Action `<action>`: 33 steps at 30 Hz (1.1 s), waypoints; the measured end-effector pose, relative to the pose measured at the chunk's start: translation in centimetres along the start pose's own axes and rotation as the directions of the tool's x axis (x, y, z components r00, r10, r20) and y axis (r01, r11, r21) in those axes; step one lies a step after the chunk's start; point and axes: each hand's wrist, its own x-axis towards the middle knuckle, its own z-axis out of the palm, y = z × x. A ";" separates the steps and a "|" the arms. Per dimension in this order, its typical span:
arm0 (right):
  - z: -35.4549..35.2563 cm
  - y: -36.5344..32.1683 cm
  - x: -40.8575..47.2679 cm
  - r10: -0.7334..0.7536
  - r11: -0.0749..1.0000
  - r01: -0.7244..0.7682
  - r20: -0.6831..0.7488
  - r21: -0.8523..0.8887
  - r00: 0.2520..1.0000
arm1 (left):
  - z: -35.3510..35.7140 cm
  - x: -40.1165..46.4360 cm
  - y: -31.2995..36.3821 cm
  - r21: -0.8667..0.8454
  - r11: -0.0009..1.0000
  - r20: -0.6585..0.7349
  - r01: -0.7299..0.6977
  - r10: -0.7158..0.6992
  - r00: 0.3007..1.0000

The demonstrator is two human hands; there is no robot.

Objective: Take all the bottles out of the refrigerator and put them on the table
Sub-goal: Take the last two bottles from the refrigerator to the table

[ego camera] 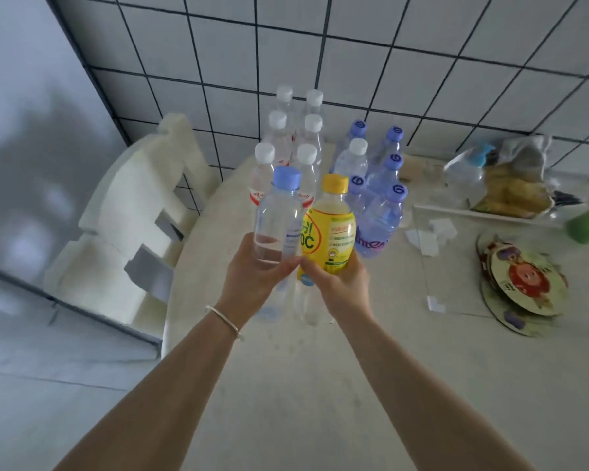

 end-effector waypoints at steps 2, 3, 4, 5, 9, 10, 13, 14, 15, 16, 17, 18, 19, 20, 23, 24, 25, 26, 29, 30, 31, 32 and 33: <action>1.3 0.4 1.9 -0.001 1.000 0.001 0.015 -0.013 1.000 | -0.6 2.1 -0.4 0.003 1.000 0.009 0.010 -0.011 1.000; 1.8 0.6 2.7 0.003 1.000 -0.003 0.016 -0.017 1.000 | -0.8 3.1 -0.7 0.004 1.000 0.025 0.019 -0.019 1.000; 2.4 0.8 3.5 0.010 1.000 -0.009 0.015 -0.018 1.000 | -0.9 4.1 -1.0 -0.003 1.000 0.039 0.029 -0.029 0.999; 2.9 1.0 4.3 0.018 1.000 -0.018 0.019 -0.026 1.000 | -1.2 5.1 -1.4 -0.002 0.999 0.052 0.040 -0.040 0.998; 4.4 1.9 6.3 0.038 0.995 -0.036 0.021 -0.092 0.999 | -2.1 8.6 -2.8 0.086 0.996 0.095 0.026 -0.034 0.995; 4.7 2.1 6.7 0.041 0.993 -0.039 0.018 -0.112 0.999 | -2.4 9.3 -3.3 0.109 0.994 0.113 0.015 -0.027 0.993; 5.7 3.1 7.5 0.059 0.988 -0.054 0.026 -0.142 0.998 | -2.9 10.8 -4.4 0.120 0.993 0.159 -0.016 -0.003 0.987; 6.1 3.4 7.7 0.051 0.987 -0.047 0.023 -0.151 0.998 | -3.0 11.2 -4.7 0.113 0.994 0.162 -0.013 -0.006 0.987; 6.5 3.6 7.9 0.038 0.986 -0.036 0.013 -0.164 0.999 | -3.1 11.4 -4.9 0.105 0.994 0.163 -0.011 -0.007 0.987; 6.7 3.8 8.0 0.024 0.985 -0.023 0.001 -0.174 1.000 | -3.1 11.7 -5.2 0.101 0.995 0.161 -0.004 -0.013 0.987; 6.9 3.9 8.2 0.016 0.984 -0.017 -0.008 -0.176 1.000 | -3.1 11.9 -5.3 0.099 0.995 0.163 -0.003 -0.014 0.987; 7.1 4.0 8.4 0.012 0.985 -0.014 -0.014 -0.171 1.000 | -3.1 12.2 -5.5 0.102 0.995 0.162 0.005 -0.022 0.987; 7.2 4.1 8.5 0.014 0.986 -0.018 -0.021 -0.166 1.000 | -3.0 12.4 -5.6 0.107 0.994 0.165 0.006 -0.023 0.986; 7.3 4.1 8.6 0.017 0.987 -0.021 -0.028 -0.162 0.999 | -2.9 12.7 -5.6 0.112 0.994 0.168 0.006 -0.025 0.985; 7.5 4.4 8.6 0.011 0.989 -0.021 -0.065 -0.148 0.998 | -2.8 13.3 -5.6 0.121 0.993 0.183 0.012 -0.034 0.983; 7.5 4.5 8.6 0.007 0.989 -0.019 -0.080 -0.147 0.997 | -2.8 13.4 -5.5 0.122 0.992 0.182 0.020 -0.042 0.982; 7.5 4.6 8.6 0.007 0.989 -0.021 -0.093 -0.149 0.996 | -2.7 13.5 -5.5 0.134 0.991 0.184 0.016 -0.040 0.982; 7.4 4.6 8.6 0.008 0.988 -0.024 -0.101 -0.154 0.995 | -2.6 13.5 -5.6 0.153 0.988 0.177 0.016 -0.043 0.983; 7.1 4.9 8.6 0.009 0.982 -0.029 -0.105 -0.185 0.994 | -2.1 13.3 -6.2 0.199 0.980 0.156 -0.016 -0.015 0.988; 7.1 5.0 8.5 0.006 0.980 -0.026 -0.102 -0.196 0.995 | -2.0 13.2 -6.5 0.206 0.978 0.151 -0.019 -0.013 0.988; 7.0 5.2 8.4 0.003 0.978 -0.023 -0.098 -0.207 0.995 | -1.9 13.1 -6.8 0.209 0.978 0.149 -0.016 -0.016 0.989; 7.0 5.3 8.3 0.002 0.975 -0.022 -0.093 -0.219 0.996 | -2.0 13.0 -7.0 0.198 0.980 0.146 -0.006 -0.024 0.989; 6.9 5.4 8.1 0.000 0.974 -0.020 -0.089 -0.227 0.996 | -2.0 12.8 -7.1 0.191 0.982 0.149 0.000 -0.029 0.988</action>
